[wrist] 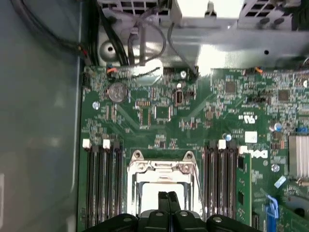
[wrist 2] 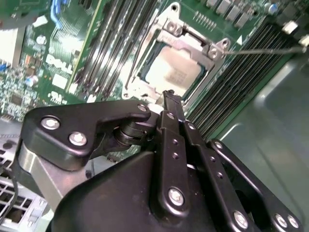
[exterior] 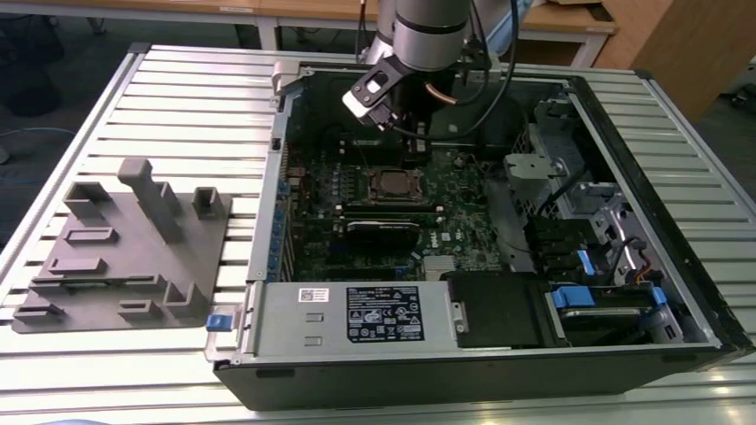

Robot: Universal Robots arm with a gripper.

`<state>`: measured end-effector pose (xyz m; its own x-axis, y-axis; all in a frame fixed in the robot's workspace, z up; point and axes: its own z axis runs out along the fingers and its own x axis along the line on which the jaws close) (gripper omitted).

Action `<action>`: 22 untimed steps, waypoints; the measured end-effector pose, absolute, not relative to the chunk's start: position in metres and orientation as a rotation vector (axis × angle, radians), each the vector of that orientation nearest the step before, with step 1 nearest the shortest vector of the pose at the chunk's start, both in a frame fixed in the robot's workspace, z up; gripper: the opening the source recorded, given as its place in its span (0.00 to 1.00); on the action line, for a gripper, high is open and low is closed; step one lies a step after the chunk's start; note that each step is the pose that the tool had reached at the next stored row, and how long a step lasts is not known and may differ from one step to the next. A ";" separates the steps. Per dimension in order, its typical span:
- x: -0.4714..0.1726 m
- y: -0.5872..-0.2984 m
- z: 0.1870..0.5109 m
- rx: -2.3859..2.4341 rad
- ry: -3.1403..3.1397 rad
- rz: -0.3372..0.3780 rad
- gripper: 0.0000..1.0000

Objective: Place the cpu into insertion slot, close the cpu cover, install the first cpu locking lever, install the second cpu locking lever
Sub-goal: 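Close the cpu cover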

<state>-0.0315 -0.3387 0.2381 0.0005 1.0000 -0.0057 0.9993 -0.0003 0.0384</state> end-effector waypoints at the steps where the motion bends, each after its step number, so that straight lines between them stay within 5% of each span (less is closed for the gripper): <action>1: -0.033 -0.339 0.236 2.200 2.199 0.036 0.11; 22: -0.043 -0.339 0.219 2.147 2.250 0.035 0.11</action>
